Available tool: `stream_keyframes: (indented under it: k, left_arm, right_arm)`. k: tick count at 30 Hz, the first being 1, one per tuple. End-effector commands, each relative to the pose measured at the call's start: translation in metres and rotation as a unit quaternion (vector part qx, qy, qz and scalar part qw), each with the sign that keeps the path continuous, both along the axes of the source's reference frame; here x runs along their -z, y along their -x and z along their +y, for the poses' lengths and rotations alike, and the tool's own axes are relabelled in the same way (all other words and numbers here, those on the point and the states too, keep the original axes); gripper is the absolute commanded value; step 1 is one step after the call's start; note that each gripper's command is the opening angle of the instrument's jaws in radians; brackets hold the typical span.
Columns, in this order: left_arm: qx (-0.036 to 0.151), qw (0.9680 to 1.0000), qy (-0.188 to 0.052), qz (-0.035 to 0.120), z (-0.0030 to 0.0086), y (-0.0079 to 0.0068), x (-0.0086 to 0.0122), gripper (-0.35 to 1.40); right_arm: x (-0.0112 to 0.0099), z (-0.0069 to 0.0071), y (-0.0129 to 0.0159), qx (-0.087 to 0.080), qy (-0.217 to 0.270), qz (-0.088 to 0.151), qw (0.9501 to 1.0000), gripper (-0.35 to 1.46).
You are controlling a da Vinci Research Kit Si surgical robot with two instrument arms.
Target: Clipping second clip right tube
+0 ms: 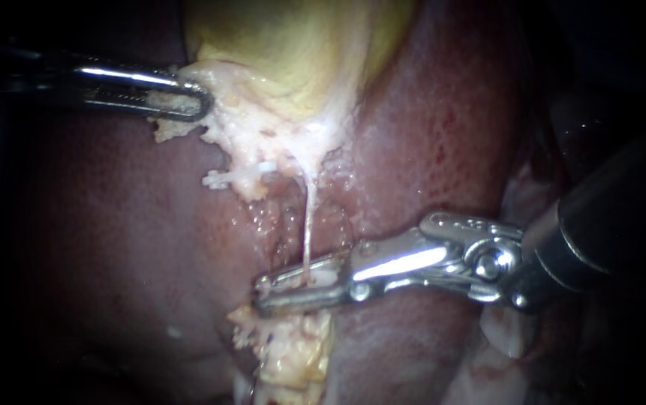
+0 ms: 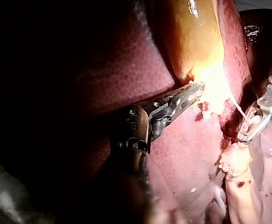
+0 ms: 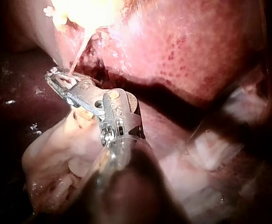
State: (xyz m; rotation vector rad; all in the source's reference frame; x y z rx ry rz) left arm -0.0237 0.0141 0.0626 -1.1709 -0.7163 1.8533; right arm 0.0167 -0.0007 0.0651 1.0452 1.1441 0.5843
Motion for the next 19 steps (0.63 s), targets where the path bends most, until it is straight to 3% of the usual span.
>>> stream_keyframes:
  k: [1,19]
  left_arm:
    - [0.0,1.0,0.0,0.0,0.0,0.0,0.0,-0.35]
    - [0.0,1.0,0.0,0.0,0.0001,0.0,0.0,-0.35]
  right_arm:
    - [0.0001,0.0,0.0,-0.001,-0.008,-0.004,1.0,-0.35]
    - [-0.0001,0.0,0.0001,0.002,-0.014,-0.004,0.9999,-0.35]
